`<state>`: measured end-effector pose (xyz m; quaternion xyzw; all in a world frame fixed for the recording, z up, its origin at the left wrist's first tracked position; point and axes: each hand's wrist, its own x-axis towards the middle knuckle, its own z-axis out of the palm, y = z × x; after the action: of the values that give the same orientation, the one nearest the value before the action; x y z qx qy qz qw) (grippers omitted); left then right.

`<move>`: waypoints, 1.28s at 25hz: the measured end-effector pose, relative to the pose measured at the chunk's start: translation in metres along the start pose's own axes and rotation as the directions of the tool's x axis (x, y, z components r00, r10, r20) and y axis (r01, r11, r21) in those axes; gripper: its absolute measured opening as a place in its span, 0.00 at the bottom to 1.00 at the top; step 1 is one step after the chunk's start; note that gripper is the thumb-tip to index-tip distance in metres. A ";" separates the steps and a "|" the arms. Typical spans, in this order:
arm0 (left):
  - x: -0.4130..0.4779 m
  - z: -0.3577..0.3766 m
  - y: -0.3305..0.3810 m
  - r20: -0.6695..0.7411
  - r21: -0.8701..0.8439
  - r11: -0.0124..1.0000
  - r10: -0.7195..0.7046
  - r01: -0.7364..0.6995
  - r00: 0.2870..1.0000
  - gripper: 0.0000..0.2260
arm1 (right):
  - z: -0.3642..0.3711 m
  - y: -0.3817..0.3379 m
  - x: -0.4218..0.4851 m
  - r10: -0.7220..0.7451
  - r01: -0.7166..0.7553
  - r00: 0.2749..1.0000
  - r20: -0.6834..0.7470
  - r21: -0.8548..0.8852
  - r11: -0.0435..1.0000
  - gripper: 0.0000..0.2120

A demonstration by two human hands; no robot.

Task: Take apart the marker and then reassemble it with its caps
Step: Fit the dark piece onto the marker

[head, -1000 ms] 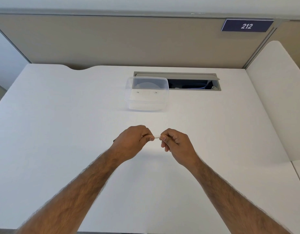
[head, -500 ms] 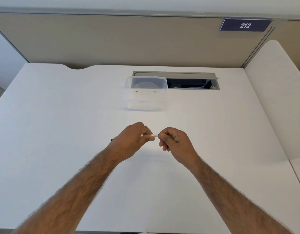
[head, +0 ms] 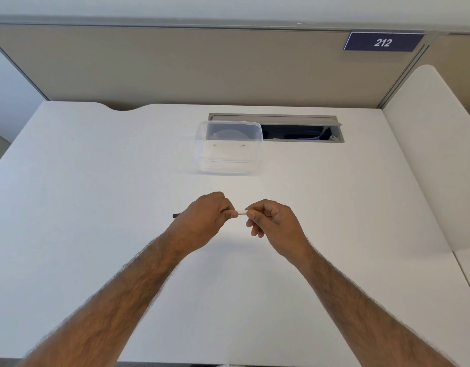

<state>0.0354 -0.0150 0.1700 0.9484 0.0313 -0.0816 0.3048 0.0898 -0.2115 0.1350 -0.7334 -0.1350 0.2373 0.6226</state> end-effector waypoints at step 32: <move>-0.016 -0.005 -0.004 -0.027 0.046 0.998 0.037 -0.036 0.999 0.08 | 0.010 0.000 -0.007 0.072 -0.070 0.997 -0.014 0.101 0.992 0.04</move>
<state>0.0201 -0.0089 0.1740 0.9565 0.0165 -0.0634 0.2842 0.0788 -0.2063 0.1350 -0.7074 -0.0913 0.2593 0.6511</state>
